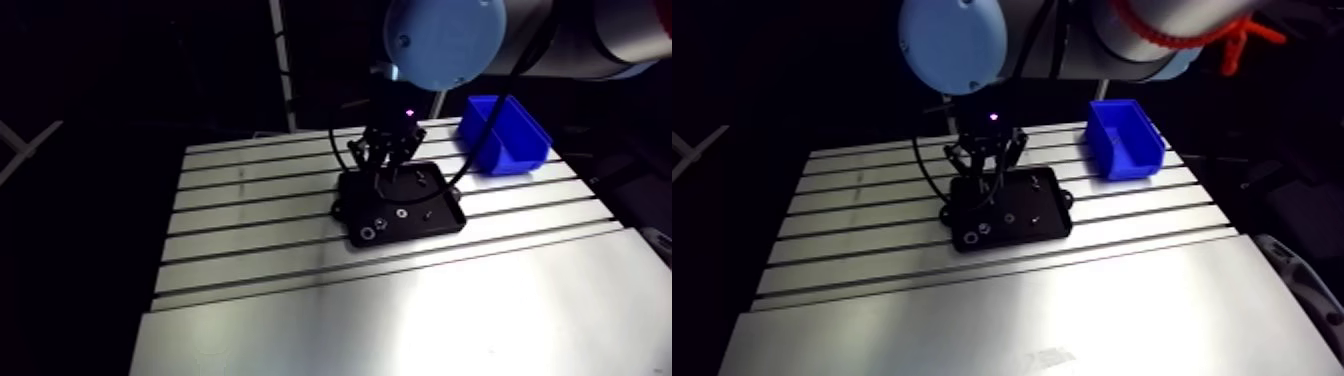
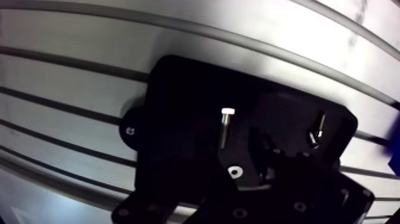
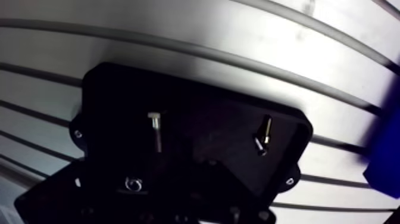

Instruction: Pick up the M10 bolt from the tray and put it into the blue bin.

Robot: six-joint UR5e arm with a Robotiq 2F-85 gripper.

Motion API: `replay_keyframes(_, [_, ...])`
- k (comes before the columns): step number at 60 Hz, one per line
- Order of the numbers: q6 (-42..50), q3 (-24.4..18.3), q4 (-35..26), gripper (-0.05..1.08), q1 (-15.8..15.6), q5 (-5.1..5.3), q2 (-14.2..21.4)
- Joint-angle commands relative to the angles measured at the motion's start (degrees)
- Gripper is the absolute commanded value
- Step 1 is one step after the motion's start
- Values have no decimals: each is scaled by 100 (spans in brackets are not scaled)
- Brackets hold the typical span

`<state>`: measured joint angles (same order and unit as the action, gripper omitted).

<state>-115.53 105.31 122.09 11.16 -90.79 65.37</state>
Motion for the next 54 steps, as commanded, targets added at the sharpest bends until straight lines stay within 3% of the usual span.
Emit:
replay_keyframes(1, [25, 11, 13, 57, 0, 14, -12])
replay_keyframes(54, [140, 11, 145, 61, 0, 49, -162])
